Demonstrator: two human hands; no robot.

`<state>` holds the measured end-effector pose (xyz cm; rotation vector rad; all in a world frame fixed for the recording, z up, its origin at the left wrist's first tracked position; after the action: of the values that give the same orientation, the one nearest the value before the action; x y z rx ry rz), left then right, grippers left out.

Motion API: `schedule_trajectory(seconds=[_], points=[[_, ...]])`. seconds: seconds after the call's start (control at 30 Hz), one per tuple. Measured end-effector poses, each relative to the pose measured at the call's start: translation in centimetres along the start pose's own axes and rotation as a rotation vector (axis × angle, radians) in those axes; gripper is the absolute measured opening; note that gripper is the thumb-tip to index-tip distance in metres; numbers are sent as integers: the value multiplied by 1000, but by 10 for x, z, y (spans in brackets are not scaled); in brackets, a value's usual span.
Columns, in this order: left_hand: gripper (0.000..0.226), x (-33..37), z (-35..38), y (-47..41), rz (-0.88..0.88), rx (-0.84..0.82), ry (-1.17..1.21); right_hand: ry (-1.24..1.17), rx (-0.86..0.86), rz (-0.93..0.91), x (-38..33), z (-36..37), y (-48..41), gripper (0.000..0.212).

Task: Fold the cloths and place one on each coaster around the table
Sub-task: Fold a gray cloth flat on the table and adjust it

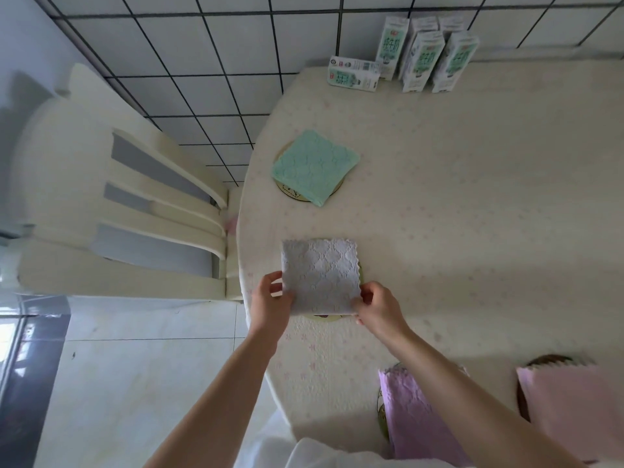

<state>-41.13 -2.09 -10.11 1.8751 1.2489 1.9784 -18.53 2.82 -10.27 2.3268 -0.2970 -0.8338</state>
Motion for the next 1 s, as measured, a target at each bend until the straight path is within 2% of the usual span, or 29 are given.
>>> schedule_trajectory(seconds=[0.13, 0.27, 0.47, 0.67, 0.83, 1.0], points=[[34, 3, 7, 2, 66, -27, -45, 46, 49, -54, 1, -5, 4, 7], [32, 10, 7, 1, 146, -11, -140, 66, 77, -79, 0, -7, 8, 11], [28, 12, -7, 4, 191, 92, -275, 189, 21, -54, 0, -5, 5, 13], [36, 20, -11, -7, 212, 84, -329, 282, -6, -22, -2, -19, -6, 12], [35, 71, 6, -40, 266, 53, -303, 293, 117, -68, -41, -64, -43, 23], [32, 120, 38, -80, 217, 47, -198, 282, 175, -157, -101, -98, -97, 23]])
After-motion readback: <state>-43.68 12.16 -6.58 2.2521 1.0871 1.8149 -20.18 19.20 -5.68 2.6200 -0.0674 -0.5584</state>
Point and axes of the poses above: each hand's wrist, its own y-axis away from the middle knuckle, its own z-axis out of the palm, x = y × z, the point moved 9 cm from there along -y, towards the middle knuckle, and after that the axes turned 12 degrees about y, right-handed, at the moved point
